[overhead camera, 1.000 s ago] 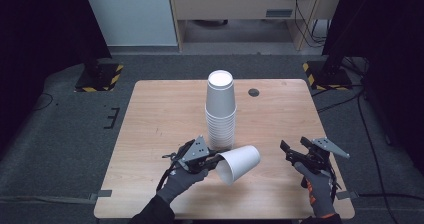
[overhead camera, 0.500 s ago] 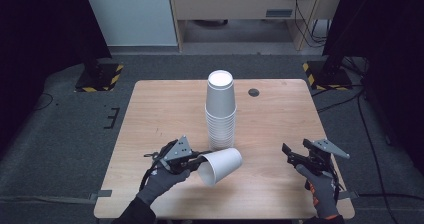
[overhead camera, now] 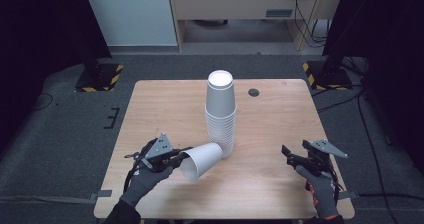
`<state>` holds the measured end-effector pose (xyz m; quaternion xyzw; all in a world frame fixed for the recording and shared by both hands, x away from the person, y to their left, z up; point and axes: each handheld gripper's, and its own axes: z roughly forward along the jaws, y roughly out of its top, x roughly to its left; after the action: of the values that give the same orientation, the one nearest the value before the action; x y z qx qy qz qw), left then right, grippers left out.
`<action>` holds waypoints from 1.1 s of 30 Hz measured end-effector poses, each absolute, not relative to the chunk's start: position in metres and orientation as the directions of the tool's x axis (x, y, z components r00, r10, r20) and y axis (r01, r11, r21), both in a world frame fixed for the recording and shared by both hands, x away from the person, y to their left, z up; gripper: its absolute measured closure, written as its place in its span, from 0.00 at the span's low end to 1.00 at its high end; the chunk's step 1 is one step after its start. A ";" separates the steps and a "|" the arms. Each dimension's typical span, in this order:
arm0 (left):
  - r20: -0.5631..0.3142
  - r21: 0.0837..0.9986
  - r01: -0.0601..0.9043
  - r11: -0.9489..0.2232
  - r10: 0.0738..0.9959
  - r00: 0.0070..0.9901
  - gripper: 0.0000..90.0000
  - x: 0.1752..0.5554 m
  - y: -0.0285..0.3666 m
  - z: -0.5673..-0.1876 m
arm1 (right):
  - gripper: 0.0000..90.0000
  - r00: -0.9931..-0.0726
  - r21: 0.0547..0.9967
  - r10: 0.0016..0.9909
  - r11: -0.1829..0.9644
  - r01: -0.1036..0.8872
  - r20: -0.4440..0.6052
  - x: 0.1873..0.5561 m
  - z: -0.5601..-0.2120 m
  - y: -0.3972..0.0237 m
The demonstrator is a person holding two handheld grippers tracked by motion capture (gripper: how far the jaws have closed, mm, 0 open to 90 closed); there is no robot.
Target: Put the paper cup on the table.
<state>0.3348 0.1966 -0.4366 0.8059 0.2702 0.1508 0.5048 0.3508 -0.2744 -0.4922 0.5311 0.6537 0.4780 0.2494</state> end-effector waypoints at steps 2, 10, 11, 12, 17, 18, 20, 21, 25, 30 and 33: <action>-0.033 0.893 0.291 -0.342 0.597 0.802 0.97 0.334 0.199 -0.437 | 0.13 -0.310 0.888 0.933 -0.022 0.459 0.183 0.351 -0.493 -0.275; -0.053 0.876 0.356 -0.326 0.668 0.742 0.97 0.329 0.223 -0.436 | 0.13 -0.305 0.888 0.934 -0.028 0.460 0.187 0.351 -0.493 -0.276; -0.053 0.876 0.356 -0.326 0.668 0.742 0.97 0.329 0.223 -0.436 | 0.13 -0.304 0.887 0.934 -0.028 0.460 0.187 0.351 -0.493 -0.276; -0.062 0.874 0.372 -0.312 0.688 0.723 0.97 0.328 0.229 -0.437 | 0.13 -0.303 0.888 0.935 -0.026 0.460 0.185 0.351 -0.493 -0.276; -0.078 0.866 0.412 -0.284 0.737 0.671 0.97 0.327 0.242 -0.442 | 0.13 -0.305 0.889 0.936 -0.020 0.457 0.178 0.351 -0.492 -0.276; -0.078 0.863 0.421 -0.279 0.749 0.658 0.97 0.327 0.245 -0.442 | 0.13 -0.305 0.889 0.936 -0.021 0.457 0.179 0.351 -0.492 -0.276; -0.084 0.853 0.448 -0.266 0.779 0.622 0.97 0.329 0.254 -0.444 | 0.13 -0.303 0.888 0.936 -0.022 0.459 0.180 0.352 -0.492 -0.277; -0.088 0.851 0.457 -0.259 0.788 0.610 0.97 0.329 0.257 -0.444 | 0.13 -0.300 0.888 0.937 -0.025 0.458 0.181 0.352 -0.492 -0.277; -0.095 0.831 0.500 -0.244 0.824 0.559 0.97 0.331 0.267 -0.445 | 0.13 -0.295 0.889 0.939 -0.024 0.458 0.177 0.352 -0.493 -0.278; -0.099 0.814 0.532 -0.232 0.848 0.521 0.97 0.332 0.277 -0.444 | 0.13 -0.294 0.888 0.939 -0.027 0.459 0.180 0.351 -0.492 -0.278; -0.105 0.802 0.554 -0.221 0.862 0.496 0.97 0.332 0.283 -0.443 | 0.13 -0.294 0.887 0.939 -0.027 0.460 0.181 0.351 -0.493 -0.279</action>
<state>0.3324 0.2829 -0.4427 0.7591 0.4665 0.1856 0.4143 0.3513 -0.2788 -0.4927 0.5378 0.6502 0.4735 0.2525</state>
